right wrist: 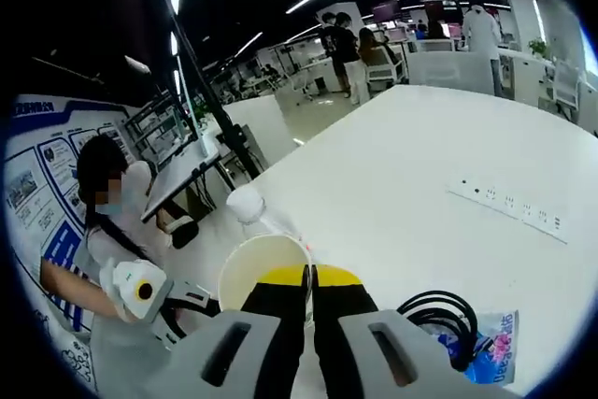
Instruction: Arrange the tabletop items into an orderly group along one side of the table until the central work area is clear of visible clutter.
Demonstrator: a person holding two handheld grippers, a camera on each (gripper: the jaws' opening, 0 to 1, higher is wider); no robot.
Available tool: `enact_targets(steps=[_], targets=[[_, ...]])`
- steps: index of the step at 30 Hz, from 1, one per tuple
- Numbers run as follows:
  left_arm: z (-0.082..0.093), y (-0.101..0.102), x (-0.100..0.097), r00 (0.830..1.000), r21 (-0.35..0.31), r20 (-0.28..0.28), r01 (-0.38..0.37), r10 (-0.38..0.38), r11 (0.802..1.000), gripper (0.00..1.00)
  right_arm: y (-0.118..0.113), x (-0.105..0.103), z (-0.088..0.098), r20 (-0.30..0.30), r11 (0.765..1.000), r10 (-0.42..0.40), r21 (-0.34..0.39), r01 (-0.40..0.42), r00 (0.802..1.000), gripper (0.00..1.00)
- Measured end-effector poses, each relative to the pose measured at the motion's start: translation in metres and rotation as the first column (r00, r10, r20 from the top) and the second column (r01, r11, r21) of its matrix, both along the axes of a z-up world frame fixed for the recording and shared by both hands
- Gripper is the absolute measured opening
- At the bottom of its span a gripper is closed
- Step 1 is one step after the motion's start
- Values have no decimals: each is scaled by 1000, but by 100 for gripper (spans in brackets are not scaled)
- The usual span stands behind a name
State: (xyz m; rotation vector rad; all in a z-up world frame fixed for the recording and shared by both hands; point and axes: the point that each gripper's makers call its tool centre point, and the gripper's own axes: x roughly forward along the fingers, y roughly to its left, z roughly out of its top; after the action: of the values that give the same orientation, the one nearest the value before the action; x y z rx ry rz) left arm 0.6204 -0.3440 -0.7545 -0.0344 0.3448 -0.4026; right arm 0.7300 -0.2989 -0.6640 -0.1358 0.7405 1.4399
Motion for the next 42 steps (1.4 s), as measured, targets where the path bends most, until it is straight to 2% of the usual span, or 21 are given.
enact_targets(steps=[2,4,11,18,19,20,23,26,29,42], targets=[[1,0,0,1000,1,2,-2,2,1000,39,-1,4,-3,40,1000,-7,-24,8,999,0],[2,0,1,1000,-8,4,-5,5,1000,39,0,5,-7,54,999,1,-43,1,999,0],[-4,-2,-1,1000,-3,-18,-2,1,1000,38,0,9,-19,53,998,-12,-61,15,999,0],[-10,-4,-2,999,-15,-41,4,-5,1000,36,3,16,-40,51,995,-27,-91,31,998,0],[-11,-4,-2,999,-19,-44,3,-4,1000,36,4,17,-41,43,995,-32,-89,36,999,0],[-12,-5,-2,999,-21,-48,4,-5,1000,36,7,16,-40,9,997,-40,-67,40,999,0],[-15,-3,-2,998,-15,-59,5,-6,1000,36,7,21,-48,55,994,-28,-101,33,998,0],[-16,-1,-3,998,-16,-63,-3,2,1000,35,9,21,-52,30,994,-34,-103,37,999,0],[-17,0,-4,998,-19,-67,-7,6,1000,34,9,26,-58,35,993,-45,-112,48,998,0],[-20,-1,-5,997,-25,-75,-5,3,1000,32,10,24,-69,39,991,-38,-130,43,999,0]])
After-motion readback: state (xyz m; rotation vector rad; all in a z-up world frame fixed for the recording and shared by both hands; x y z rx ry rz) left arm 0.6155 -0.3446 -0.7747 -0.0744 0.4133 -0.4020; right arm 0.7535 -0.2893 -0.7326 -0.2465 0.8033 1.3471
